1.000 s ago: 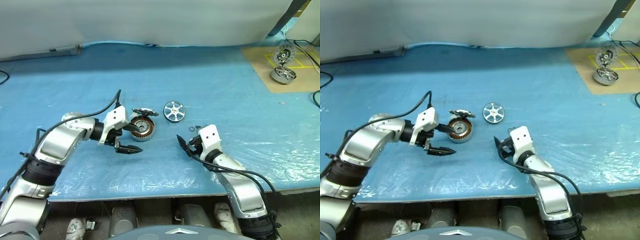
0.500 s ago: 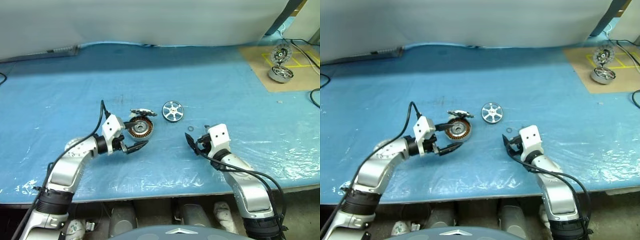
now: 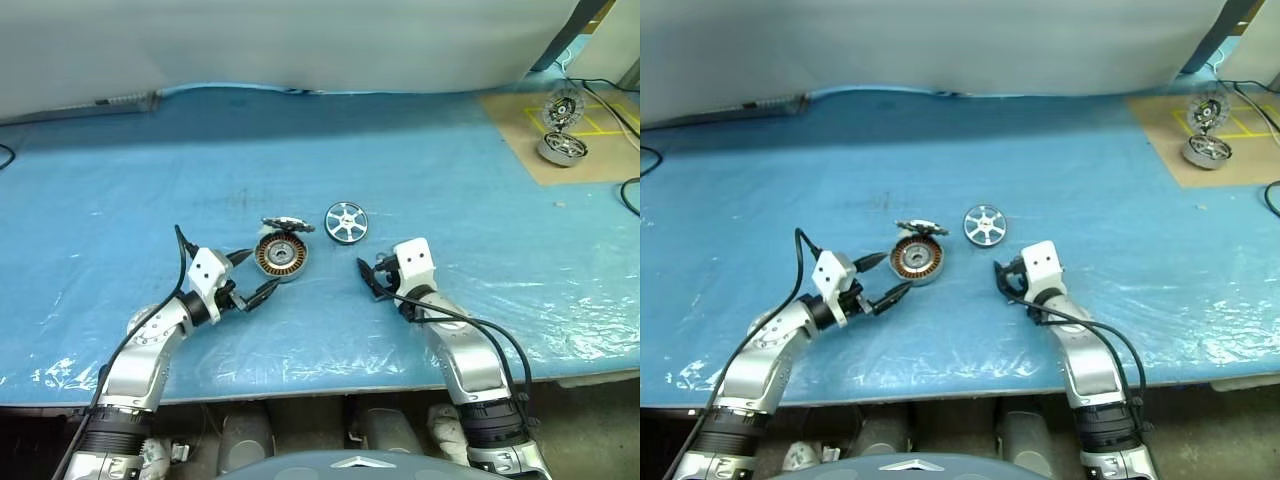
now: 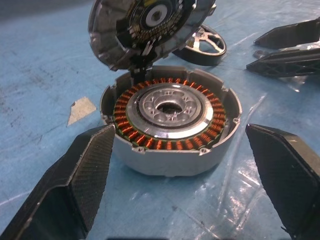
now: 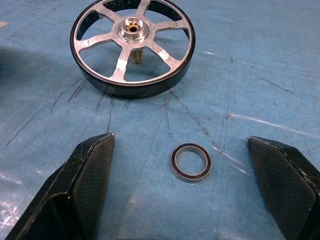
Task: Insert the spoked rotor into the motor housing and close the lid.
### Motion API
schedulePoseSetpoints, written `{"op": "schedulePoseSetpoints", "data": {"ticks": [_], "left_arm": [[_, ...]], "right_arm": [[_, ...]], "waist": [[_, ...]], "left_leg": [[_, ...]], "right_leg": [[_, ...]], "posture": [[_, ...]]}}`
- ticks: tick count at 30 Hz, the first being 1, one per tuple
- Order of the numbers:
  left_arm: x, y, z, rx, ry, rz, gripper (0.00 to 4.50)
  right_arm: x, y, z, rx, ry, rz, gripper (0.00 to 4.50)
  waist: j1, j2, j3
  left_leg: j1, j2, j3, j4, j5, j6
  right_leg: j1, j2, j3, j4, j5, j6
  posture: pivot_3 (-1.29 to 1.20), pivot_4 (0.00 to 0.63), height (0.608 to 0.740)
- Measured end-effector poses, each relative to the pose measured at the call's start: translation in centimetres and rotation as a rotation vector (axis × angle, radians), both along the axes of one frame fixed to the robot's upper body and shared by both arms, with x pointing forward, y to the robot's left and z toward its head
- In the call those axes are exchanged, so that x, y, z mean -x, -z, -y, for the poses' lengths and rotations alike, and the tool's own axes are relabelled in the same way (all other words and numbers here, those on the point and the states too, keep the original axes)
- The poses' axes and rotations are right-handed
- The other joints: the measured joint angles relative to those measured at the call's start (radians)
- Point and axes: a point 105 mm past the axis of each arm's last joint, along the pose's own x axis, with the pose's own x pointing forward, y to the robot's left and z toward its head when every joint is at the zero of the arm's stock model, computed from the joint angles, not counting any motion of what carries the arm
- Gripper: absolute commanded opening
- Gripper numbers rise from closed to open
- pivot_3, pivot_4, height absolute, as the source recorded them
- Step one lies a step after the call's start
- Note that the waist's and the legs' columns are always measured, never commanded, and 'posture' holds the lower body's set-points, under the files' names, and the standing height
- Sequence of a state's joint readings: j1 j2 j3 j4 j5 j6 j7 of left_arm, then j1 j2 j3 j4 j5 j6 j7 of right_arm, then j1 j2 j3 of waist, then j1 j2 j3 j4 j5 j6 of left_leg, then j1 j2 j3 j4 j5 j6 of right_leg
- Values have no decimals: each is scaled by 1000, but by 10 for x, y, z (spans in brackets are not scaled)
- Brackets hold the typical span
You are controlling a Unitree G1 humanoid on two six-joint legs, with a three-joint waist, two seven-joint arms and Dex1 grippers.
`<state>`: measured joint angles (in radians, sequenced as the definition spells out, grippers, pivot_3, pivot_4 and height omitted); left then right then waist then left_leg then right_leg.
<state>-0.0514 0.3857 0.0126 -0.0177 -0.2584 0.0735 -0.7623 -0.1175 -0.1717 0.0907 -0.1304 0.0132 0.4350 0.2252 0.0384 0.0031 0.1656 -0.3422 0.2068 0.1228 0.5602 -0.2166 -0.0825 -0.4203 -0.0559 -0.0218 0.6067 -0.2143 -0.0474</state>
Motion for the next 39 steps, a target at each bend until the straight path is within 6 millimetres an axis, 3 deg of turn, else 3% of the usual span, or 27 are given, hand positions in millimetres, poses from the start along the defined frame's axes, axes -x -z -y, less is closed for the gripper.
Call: {"op": "schedulePoseSetpoints", "data": {"ticks": [2,11,12,17,21,23,27,29,34,39], "left_arm": [[1,4,-1,-6,-6,-2,4500],[8,18,-7,-4,-27,-21,4500],[8,17,-6,-2,-28,-14,4500],[8,18,-2,8,-39,12,4500],[8,22,-3,5,-46,11,4500],[7,22,-1,2,-39,18,4500],[5,21,1,2,-45,39,4500],[4,20,1,3,-51,49,4500],[3,20,-2,-4,-70,50,4500],[2,20,-3,-6,-78,58,4500]], "right_arm": [[-3,1,-2,7,2,-5,3710],[9,7,4,21,5,-28,728],[12,8,6,27,3,-32,575],[37,8,21,123,-55,-60,576],[45,2,20,177,-116,-73,576],[37,-5,9,173,-141,-68,576],[10,-47,-42,127,-252,53,576],[6,-58,-62,127,-307,87,576],[0,-44,-89,95,-366,2,576],[-5,-43,-100,89,-407,-18,576]], "waist": [[0,-1,-1],[8,-4,-2],[9,-4,-2],[10,-6,-3],[6,-6,-4],[-3,-6,-3],[-9,-5,-3],[-1,-5,-3],[3,-5,-3],[2,-5,-3]], "left_leg": [[1,0,0,0,0,0],[4,0,0,1,0,0],[5,0,0,0,0,0],[5,0,0,0,-1,1],[6,0,0,0,-1,2],[6,0,0,0,-1,2],[5,1,0,0,0,1],[3,1,0,0,0,0],[-4,0,0,1,-1,2],[-2,0,0,1,-1,1]], "right_leg": [[1,0,0,0,0,0],[5,-1,0,-1,0,0],[5,-1,0,-1,0,0],[6,-1,0,-2,-2,3],[6,0,0,-2,-4,7],[4,0,1,-1,-4,8],[1,1,1,1,-3,6],[1,0,1,0,1,0],[-3,0,1,-1,3,3],[-3,0,1,0,1,-1]], "posture": [[0,150,740],[0,150,740],[0,150,740],[0,150,740],[0,150,740],[0,150,740],[0,150,740],[0,150,740],[0,150,740],[0,150,740]]}}
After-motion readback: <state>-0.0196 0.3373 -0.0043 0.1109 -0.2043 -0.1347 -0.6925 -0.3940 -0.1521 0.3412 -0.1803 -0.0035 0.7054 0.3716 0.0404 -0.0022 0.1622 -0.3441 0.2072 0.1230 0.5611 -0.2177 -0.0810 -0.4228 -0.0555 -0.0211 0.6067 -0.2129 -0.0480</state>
